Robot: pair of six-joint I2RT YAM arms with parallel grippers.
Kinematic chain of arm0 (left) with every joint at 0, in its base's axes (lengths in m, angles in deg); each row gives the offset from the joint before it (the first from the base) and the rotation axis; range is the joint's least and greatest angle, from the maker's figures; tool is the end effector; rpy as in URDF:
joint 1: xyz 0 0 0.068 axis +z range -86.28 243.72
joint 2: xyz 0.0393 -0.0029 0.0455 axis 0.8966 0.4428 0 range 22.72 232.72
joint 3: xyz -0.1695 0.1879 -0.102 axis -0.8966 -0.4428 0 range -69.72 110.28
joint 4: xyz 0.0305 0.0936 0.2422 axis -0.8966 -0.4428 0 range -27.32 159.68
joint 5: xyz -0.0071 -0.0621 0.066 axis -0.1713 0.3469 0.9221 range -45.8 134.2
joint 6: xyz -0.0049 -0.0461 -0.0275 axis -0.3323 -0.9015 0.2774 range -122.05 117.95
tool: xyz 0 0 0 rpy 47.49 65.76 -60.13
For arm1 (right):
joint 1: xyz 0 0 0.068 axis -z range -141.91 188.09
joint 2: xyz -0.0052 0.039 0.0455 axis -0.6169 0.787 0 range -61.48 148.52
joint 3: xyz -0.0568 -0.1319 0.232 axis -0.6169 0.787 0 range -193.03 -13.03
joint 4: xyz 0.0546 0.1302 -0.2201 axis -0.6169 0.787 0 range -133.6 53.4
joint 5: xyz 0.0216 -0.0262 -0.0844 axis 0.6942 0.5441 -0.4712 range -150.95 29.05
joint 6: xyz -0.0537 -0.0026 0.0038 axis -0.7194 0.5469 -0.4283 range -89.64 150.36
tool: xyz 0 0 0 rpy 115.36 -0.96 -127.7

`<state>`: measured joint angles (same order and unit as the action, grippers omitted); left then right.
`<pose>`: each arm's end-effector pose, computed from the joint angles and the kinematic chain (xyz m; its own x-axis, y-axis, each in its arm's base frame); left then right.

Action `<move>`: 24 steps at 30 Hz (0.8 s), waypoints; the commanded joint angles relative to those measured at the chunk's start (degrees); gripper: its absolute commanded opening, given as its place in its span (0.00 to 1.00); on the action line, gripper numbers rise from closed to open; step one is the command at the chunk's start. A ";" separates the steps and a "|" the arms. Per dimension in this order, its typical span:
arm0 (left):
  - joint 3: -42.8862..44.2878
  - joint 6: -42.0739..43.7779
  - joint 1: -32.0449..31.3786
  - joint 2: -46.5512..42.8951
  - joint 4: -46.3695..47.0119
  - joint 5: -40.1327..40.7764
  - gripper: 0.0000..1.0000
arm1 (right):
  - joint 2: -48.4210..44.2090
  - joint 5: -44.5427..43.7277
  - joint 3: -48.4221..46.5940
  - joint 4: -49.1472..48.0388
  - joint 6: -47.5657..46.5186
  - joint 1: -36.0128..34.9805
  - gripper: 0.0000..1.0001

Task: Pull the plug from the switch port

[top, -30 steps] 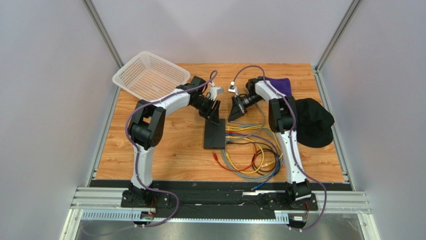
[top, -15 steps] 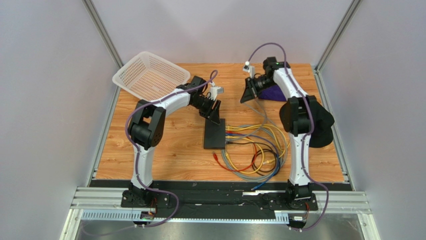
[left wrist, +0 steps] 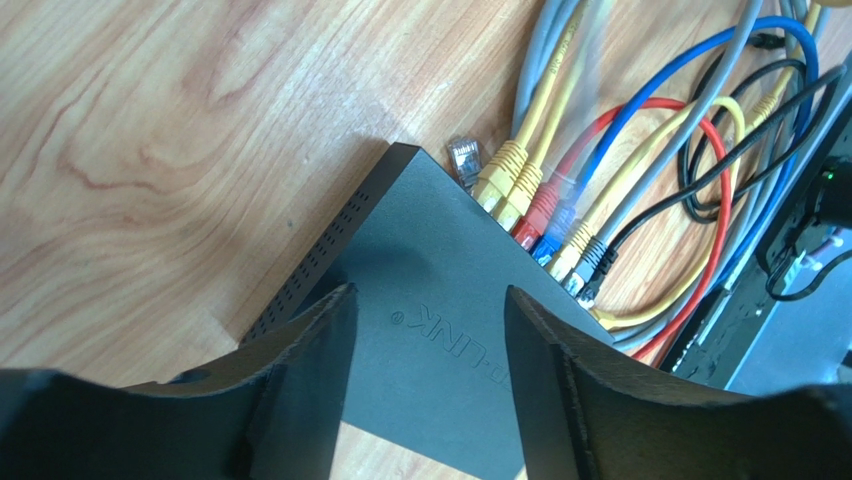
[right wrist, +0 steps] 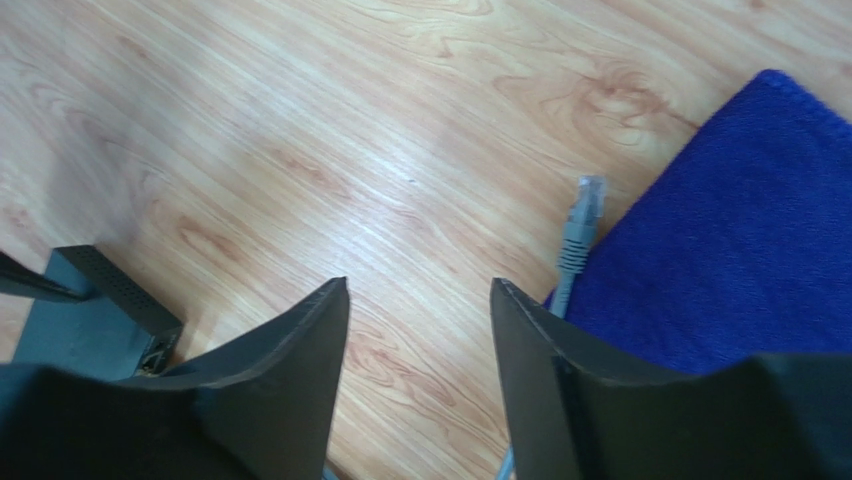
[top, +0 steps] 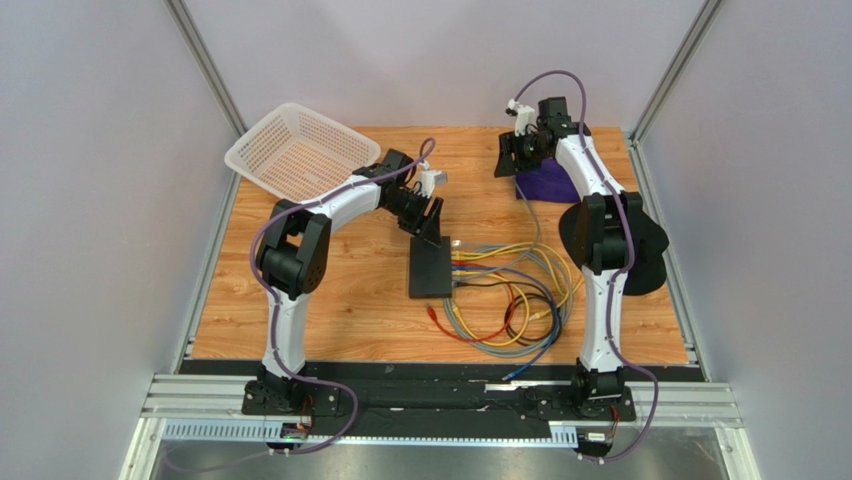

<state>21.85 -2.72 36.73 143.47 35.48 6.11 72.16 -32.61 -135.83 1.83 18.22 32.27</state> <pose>0.3856 -0.2209 0.1823 -0.8036 0.3989 -0.4417 0.5942 0.5806 -0.5567 0.5083 0.0687 0.2298 -0.7349 -0.2610 -0.6259 -0.5177 0.8121 0.2692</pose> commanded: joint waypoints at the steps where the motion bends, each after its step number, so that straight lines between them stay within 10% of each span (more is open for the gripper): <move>1: 2.12 -2.32 1.40 -7.09 0.00 2.32 0.66 | -10.22 8.71 6.05 -2.98 1.25 -1.47 0.61; 15: -10.09 -3.11 6.50 -15.11 -3.77 3.55 0.84 | -12.53 27.02 20.32 5.53 -1.21 -6.65 0.57; 24: -9.65 -11.63 7.12 -7.47 0.52 -0.56 0.77 | -11.74 26.07 21.55 12.66 -8.67 -10.08 0.45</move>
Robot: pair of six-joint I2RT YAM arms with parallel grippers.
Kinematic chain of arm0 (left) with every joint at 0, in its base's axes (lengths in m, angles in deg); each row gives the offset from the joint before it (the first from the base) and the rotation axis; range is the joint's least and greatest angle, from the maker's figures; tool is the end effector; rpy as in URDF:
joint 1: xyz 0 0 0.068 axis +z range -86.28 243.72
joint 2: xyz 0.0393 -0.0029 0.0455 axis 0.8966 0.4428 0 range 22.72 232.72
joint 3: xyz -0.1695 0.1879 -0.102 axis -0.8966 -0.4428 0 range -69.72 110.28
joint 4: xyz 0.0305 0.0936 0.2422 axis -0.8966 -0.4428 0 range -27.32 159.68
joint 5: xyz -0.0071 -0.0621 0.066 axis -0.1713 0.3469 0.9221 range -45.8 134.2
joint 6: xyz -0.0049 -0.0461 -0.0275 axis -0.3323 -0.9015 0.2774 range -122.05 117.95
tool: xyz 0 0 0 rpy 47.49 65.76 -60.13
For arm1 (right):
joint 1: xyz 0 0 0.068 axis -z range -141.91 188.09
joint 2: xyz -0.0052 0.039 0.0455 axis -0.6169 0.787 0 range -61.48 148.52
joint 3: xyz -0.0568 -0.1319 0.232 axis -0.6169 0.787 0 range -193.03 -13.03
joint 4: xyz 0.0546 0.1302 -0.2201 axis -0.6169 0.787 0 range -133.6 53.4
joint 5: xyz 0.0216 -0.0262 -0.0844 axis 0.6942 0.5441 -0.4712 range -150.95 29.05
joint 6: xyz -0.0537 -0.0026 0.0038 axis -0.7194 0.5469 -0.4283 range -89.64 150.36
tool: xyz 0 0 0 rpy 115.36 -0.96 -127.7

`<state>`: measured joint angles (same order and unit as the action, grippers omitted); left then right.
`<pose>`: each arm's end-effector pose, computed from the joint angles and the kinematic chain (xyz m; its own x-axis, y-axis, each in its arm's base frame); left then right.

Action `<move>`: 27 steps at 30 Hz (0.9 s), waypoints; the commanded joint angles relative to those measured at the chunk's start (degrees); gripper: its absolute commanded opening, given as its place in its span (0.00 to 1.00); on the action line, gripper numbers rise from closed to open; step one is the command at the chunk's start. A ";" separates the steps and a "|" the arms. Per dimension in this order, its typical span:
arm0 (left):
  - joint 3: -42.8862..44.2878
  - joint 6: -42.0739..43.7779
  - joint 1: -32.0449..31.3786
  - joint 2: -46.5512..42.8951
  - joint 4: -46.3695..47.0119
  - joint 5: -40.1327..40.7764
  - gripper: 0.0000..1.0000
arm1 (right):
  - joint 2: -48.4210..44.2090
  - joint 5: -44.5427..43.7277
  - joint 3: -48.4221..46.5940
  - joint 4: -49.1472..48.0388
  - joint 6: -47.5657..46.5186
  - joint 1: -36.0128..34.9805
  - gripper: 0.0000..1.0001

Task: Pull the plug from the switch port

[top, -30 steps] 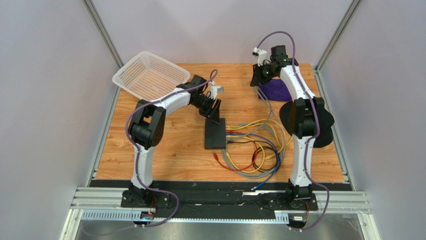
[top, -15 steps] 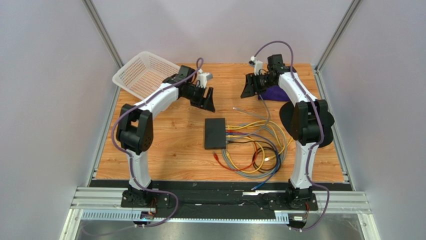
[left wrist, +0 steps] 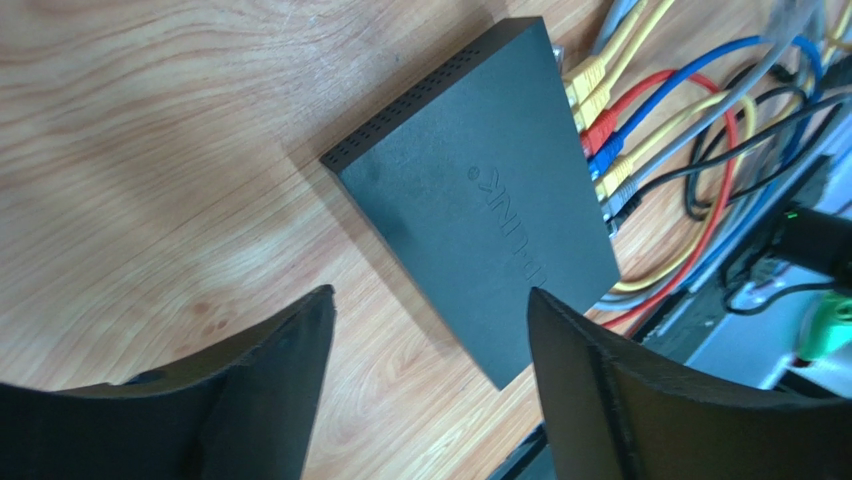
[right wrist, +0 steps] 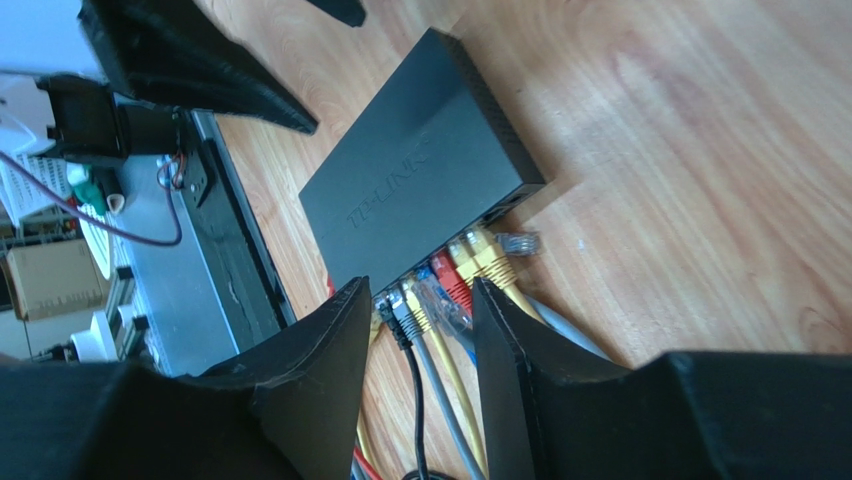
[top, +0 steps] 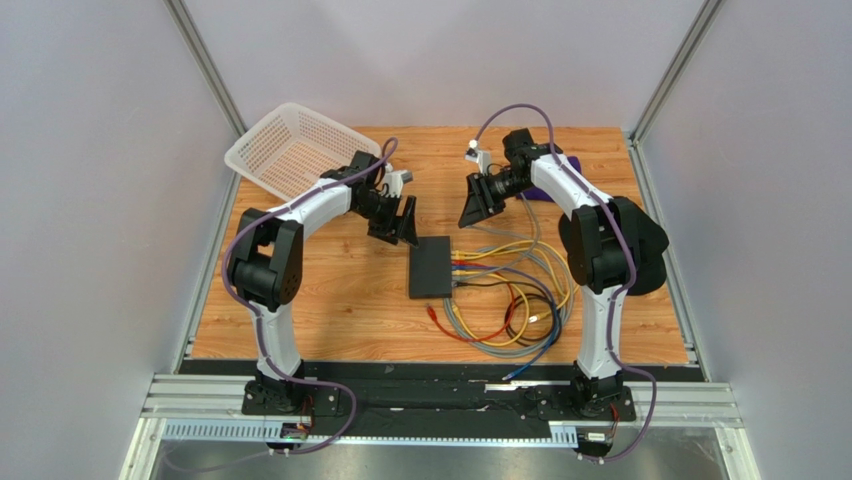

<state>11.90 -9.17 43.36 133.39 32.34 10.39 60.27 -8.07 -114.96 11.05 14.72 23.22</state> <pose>0.3663 -0.1569 0.1992 -0.9141 0.2294 -0.3344 0.3878 0.7355 -0.5555 0.4135 0.1391 0.2194 -0.7993 -0.3806 -0.4650 -0.5989 0.4422 0.6676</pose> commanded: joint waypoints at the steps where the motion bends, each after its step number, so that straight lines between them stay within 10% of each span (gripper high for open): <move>1: 0.38 -5.80 0.50 3.49 4.29 -7.48 0.75 | 0.85 0.65 1.03 3.44 -5.71 -1.21 0.44; 27: 3.72 -3.08 0.24 12.81 -3.35 3.83 0.50 | -17.61 -13.58 18.43 -16.70 -15.80 -9.64 0.49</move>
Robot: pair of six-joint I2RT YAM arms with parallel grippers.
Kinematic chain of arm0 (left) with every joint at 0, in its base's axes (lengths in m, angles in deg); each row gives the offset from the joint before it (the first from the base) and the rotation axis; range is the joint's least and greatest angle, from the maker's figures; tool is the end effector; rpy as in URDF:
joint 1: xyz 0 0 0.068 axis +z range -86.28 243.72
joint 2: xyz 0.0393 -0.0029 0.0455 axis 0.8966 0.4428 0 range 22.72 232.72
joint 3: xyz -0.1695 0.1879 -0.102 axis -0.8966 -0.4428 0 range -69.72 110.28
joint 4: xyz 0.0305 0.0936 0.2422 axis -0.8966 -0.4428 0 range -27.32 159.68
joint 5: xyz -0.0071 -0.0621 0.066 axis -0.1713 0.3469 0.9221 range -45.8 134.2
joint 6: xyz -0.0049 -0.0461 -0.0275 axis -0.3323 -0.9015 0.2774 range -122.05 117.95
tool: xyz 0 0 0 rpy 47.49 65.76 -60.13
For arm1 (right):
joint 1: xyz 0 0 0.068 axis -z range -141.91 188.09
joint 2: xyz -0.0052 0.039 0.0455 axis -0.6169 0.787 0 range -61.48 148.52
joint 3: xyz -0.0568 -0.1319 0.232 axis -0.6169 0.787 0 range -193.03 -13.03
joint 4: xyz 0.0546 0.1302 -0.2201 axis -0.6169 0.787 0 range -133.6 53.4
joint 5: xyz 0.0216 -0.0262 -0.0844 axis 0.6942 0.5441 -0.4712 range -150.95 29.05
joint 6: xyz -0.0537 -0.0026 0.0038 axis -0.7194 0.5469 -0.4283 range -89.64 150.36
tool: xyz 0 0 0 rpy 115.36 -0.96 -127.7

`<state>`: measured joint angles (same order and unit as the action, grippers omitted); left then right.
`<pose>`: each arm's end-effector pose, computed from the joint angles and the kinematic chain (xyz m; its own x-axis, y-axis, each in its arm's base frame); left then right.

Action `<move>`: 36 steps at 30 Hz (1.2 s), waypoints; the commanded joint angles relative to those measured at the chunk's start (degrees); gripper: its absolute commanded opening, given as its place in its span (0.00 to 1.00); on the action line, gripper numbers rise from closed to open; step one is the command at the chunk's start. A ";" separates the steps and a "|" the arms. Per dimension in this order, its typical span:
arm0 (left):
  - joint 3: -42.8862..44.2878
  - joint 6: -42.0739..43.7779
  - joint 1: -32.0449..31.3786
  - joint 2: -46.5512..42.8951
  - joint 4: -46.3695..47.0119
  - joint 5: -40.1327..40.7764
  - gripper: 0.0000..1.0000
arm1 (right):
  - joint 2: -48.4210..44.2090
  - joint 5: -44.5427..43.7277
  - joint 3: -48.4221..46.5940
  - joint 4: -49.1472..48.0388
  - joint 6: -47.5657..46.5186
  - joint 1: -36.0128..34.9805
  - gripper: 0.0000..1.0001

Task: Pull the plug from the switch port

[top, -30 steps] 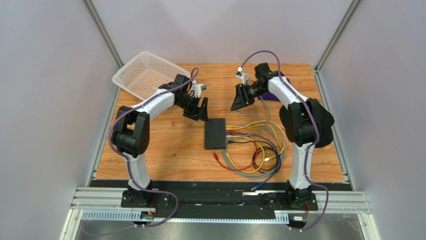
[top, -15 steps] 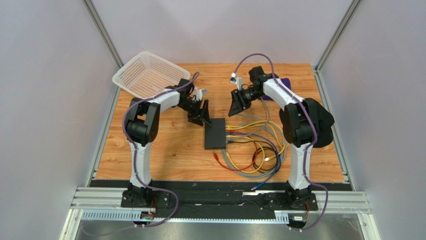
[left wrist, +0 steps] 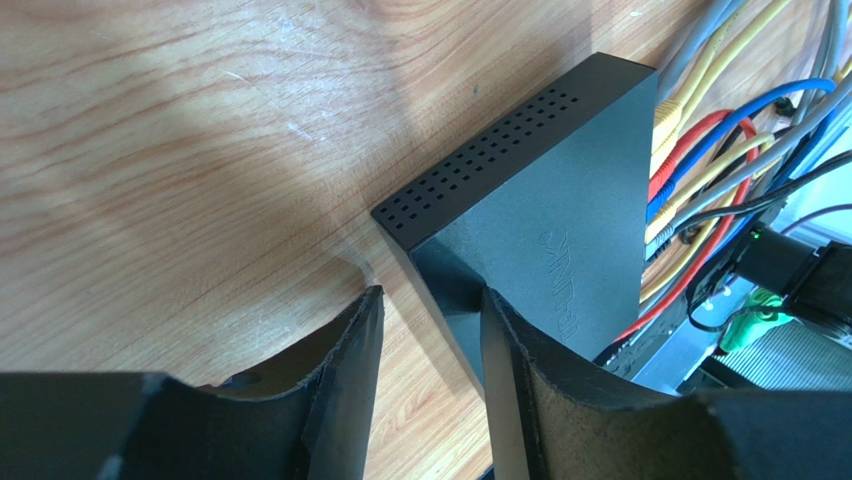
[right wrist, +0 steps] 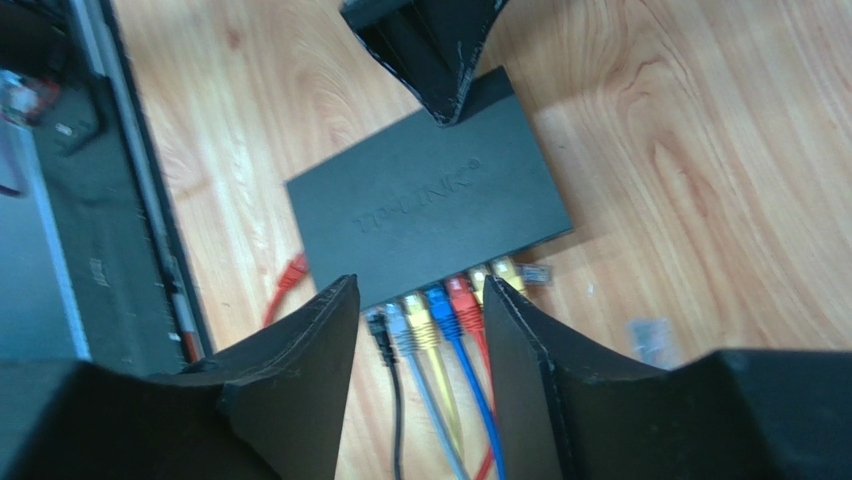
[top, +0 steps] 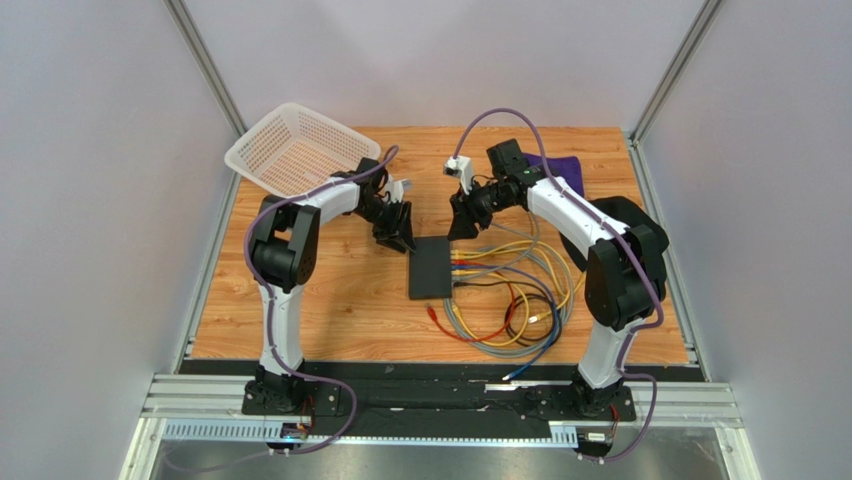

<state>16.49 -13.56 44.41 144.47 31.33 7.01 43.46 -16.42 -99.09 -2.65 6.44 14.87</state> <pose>0.3908 -0.1596 0.1462 -0.9726 0.1723 -0.1562 0.2324 0.7457 -0.6244 0.3480 0.1764 0.2602 -0.4809 -0.5209 -0.7053 -0.8752 0.3335 0.3504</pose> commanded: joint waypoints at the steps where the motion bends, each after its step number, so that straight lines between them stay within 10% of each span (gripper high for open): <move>1: -0.79 1.31 -0.90 1.73 -2.35 7.31 0.50 | -0.62 -6.81 3.61 -2.37 -11.02 -1.91 0.45; 23: -0.17 1.66 -3.72 1.91 -4.81 11.70 0.46 | 26.00 9.51 -20.63 18.97 0.54 4.06 0.46; 36: -0.61 1.49 -3.80 1.65 -4.72 12.05 0.46 | 32.16 14.88 -25.56 31.56 -8.42 3.97 0.43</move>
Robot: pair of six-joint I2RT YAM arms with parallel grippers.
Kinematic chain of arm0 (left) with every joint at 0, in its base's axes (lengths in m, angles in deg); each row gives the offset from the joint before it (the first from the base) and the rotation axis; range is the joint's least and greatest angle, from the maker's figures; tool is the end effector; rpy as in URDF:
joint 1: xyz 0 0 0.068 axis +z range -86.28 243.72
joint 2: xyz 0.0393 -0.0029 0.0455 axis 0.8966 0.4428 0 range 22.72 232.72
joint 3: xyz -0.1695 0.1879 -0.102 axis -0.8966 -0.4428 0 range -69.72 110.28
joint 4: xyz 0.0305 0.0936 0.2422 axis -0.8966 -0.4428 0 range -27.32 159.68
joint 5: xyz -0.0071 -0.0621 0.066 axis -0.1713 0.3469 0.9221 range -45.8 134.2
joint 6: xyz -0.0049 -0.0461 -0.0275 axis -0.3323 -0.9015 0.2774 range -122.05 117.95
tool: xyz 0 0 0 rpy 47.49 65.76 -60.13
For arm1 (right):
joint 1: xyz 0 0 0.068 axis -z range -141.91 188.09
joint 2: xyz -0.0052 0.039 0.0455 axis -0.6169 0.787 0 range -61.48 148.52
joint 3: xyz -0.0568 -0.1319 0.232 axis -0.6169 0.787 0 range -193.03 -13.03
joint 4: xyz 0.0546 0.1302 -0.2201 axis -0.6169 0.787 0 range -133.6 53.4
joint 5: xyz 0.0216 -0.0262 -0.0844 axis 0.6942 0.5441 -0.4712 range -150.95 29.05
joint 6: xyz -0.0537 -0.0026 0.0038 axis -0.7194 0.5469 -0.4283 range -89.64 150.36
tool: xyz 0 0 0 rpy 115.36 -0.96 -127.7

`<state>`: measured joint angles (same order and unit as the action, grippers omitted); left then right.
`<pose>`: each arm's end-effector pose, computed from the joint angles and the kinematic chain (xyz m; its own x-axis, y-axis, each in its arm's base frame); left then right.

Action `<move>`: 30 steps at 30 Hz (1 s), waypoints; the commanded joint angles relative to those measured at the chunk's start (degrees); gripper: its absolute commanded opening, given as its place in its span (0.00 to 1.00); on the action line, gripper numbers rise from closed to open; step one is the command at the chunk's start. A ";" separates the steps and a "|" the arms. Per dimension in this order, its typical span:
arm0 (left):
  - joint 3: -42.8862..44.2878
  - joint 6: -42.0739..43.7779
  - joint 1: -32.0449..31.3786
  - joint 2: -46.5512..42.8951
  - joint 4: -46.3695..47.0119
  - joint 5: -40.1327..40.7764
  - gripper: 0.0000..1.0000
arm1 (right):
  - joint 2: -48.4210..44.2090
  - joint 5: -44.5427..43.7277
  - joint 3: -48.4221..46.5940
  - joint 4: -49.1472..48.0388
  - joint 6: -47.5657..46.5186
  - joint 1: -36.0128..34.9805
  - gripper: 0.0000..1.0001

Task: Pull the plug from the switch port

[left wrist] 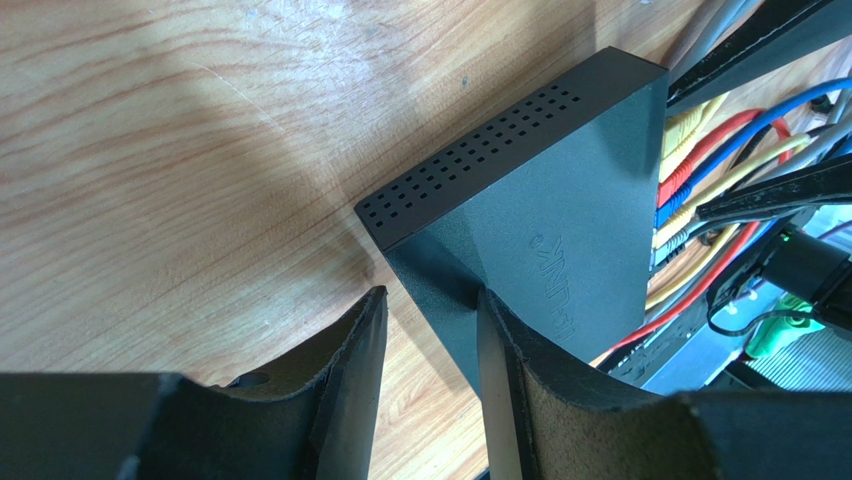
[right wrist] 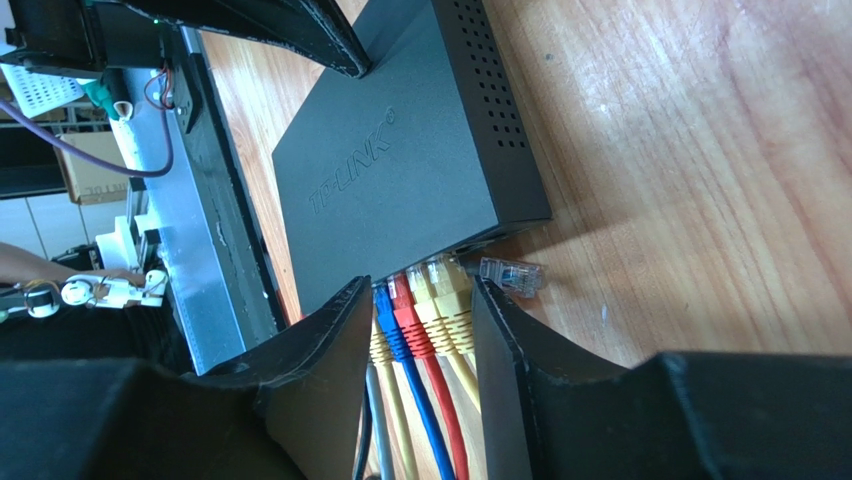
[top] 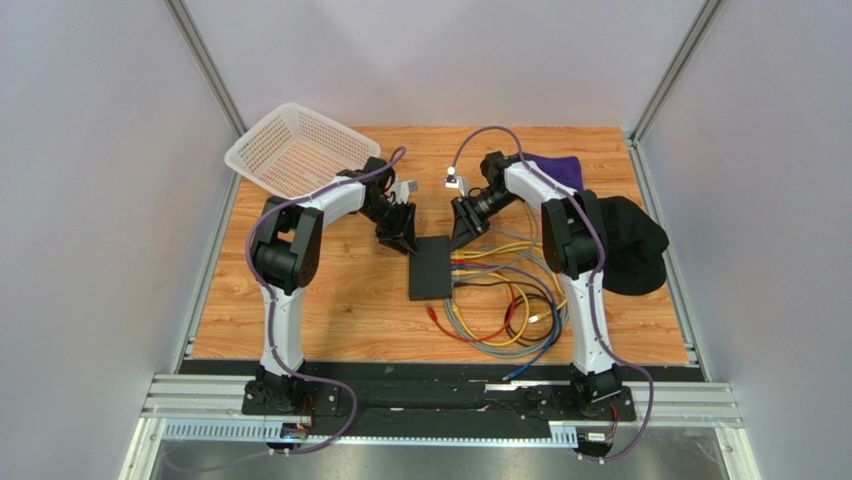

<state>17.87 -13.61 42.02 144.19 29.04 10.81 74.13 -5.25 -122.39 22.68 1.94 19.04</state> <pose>0.3852 -0.1742 0.1521 -0.9665 0.2045 -0.1554 0.2568 0.7782 -0.5731 0.4166 0.1749 0.1496 -0.7593 -0.5460 -0.3540 -0.5809 0.3237 0.7469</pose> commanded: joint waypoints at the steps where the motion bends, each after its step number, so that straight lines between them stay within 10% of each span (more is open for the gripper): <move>1: -1.90 1.62 -1.51 1.93 -2.42 8.25 0.46 | 1.50 3.80 -2.09 6.14 -3.92 -0.20 0.43; 30: -1.99 2.23 -1.77 1.84 -2.51 8.60 0.46 | 8.26 5.38 -5.60 4.91 2.49 1.03 0.40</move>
<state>17.87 -13.56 41.76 144.19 28.56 10.90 81.06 -2.12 -125.60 29.24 1.74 19.65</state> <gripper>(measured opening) 0.464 0.396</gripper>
